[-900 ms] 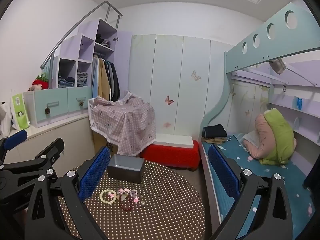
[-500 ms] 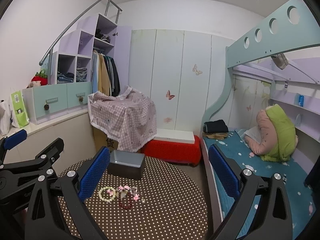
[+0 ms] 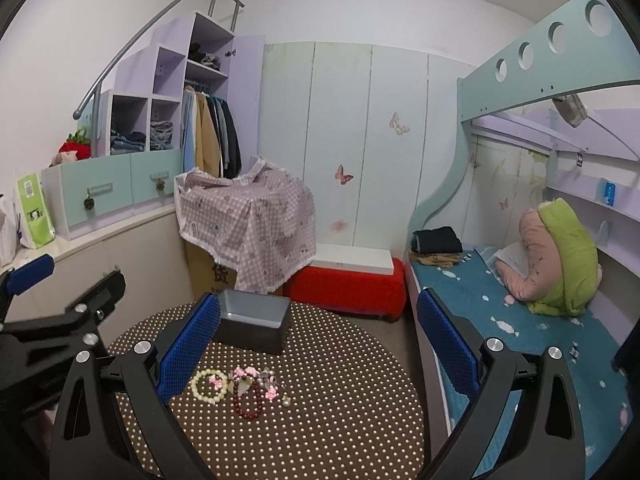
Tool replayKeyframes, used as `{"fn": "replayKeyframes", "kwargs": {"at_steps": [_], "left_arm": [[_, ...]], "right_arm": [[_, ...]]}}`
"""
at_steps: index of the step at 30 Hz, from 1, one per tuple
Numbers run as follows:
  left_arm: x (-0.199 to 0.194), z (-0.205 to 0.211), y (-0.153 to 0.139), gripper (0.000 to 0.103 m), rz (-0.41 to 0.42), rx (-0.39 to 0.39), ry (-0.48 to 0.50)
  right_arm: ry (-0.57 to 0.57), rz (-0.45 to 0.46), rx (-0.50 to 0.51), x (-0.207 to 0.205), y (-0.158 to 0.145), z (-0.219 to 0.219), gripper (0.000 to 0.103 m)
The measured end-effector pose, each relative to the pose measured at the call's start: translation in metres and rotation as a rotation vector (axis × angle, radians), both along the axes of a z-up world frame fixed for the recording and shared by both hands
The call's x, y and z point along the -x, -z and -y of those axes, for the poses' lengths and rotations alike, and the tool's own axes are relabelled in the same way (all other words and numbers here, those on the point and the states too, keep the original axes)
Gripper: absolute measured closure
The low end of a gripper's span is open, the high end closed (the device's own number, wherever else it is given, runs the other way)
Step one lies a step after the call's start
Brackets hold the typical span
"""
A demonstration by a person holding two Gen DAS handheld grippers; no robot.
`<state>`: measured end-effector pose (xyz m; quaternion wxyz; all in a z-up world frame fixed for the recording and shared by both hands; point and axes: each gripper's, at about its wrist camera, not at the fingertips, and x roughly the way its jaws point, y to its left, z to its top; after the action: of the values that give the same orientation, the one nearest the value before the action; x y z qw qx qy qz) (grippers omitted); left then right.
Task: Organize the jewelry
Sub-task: 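Move both tools toward the bracelets on the polka-dot table, then grasp the cream bead bracelet with the left tool while the right tool grasps the red bead bracelet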
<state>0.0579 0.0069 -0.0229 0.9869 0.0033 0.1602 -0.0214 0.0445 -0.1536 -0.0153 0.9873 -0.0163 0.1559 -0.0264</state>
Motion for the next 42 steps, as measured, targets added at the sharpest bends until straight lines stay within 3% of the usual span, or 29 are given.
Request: {"fn": "replayKeyframes", "kwargs": {"at_steps": [8, 13, 25, 28, 31, 35, 37, 42], "left_arm": [[-0.039, -0.031, 0.027, 0.007, -0.103, 0.079, -0.03], [-0.073, -0.047, 0.067, 0.008, -0.245, 0.125, -0.052], [-0.136, -0.039, 0.177, 0.008, -0.572, 0.023, -0.059], [-0.145, -0.037, 0.198, 0.025, -0.642, 0.004, -0.051], [-0.151, -0.04, 0.207, 0.027, -0.668, 0.038, -0.04], [-0.156, -0.034, 0.209, 0.028, -0.659, -0.034, -0.054], [-0.159, -0.034, 0.206, 0.033, -0.659, -0.018, -0.052], [-0.165, -0.032, 0.198, 0.065, -0.638, -0.033, -0.041]], "right_arm": [[0.004, -0.078, -0.004, -0.034, 0.023, 0.004, 0.008], [-0.009, -0.169, 0.008, -0.064, 0.05, 0.003, 0.008], [-0.007, -0.406, 0.051, -0.126, 0.135, 0.007, 0.008], [-0.022, -0.446, 0.062, -0.134, 0.151, 0.005, 0.008], [-0.04, -0.474, 0.067, -0.14, 0.164, 0.003, 0.008], [-0.074, -0.508, 0.068, -0.146, 0.175, -0.004, 0.008], [-0.094, -0.522, 0.069, -0.149, 0.18, -0.008, 0.008], [-0.15, -0.555, 0.052, -0.15, 0.189, -0.018, 0.008]]}}
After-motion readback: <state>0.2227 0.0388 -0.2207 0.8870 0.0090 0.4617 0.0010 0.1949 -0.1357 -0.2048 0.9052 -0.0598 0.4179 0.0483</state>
